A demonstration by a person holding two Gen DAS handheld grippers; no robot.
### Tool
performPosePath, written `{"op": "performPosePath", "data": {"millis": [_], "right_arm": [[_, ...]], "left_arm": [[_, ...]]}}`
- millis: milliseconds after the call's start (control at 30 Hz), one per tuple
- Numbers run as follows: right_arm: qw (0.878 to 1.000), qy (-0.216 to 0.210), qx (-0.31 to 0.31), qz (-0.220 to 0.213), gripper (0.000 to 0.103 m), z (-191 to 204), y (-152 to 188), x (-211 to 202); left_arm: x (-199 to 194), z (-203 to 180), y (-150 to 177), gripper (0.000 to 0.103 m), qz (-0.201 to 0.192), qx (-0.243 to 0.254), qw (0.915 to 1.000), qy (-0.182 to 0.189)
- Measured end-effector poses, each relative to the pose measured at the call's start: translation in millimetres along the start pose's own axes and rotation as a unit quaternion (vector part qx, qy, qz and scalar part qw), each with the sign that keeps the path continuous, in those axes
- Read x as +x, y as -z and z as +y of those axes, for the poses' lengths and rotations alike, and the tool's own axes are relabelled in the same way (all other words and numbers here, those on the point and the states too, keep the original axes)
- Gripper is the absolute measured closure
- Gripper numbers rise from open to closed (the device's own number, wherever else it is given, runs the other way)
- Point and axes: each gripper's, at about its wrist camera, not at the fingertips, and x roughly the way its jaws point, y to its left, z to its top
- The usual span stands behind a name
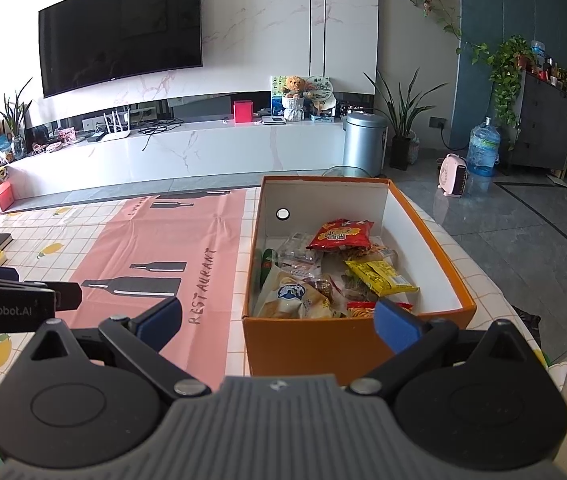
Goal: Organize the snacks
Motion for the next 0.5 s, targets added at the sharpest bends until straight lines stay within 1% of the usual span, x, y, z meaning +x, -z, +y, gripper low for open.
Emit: {"op": "performPosePath", "data": {"millis": [133,500], "right_arm": [[1.0,0.0,-0.001,0.002,0.004,0.6,0.2,0.5],[1.0,0.0,-0.002,0.002,0.004,2.4,0.1,0.0]], "left_arm": [[-1.4,0.2,-0.2,0.013,-0.002,-0.003,1.0,0.005],[-5.3,-1.1,-2.1,0.013,-0.01,0.003,0.9999,0.001]]}}
